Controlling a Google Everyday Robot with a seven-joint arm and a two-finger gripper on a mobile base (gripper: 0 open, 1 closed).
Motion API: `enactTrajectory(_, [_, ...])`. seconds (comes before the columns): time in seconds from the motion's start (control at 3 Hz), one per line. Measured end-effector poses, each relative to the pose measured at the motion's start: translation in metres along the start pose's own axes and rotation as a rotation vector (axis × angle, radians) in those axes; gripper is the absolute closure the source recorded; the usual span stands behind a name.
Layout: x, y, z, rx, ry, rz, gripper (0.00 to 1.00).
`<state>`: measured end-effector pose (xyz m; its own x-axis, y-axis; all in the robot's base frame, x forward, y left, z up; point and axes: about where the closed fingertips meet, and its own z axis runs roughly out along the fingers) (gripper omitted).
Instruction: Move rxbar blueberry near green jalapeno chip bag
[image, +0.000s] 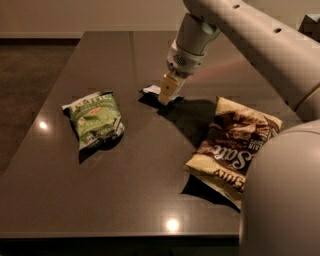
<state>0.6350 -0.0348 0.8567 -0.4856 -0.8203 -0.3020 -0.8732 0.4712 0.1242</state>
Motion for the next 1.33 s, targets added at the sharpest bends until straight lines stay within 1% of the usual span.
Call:
enactTrajectory(0.33, [-0.008, 0.036, 0.009, -0.057, -0.003, -0.067, 1.0])
enactTrajectory(0.67, [-0.022, 0.061, 0.016, -0.098, -0.014, -0.126, 0.84])
enactTrajectory(1.0, [-0.029, 0.075, 0.018, -0.11, -0.045, -0.197, 0.51])
enactTrajectory(1.33, [-0.029, 0.074, 0.02, -0.11, -0.044, -0.191, 0.28])
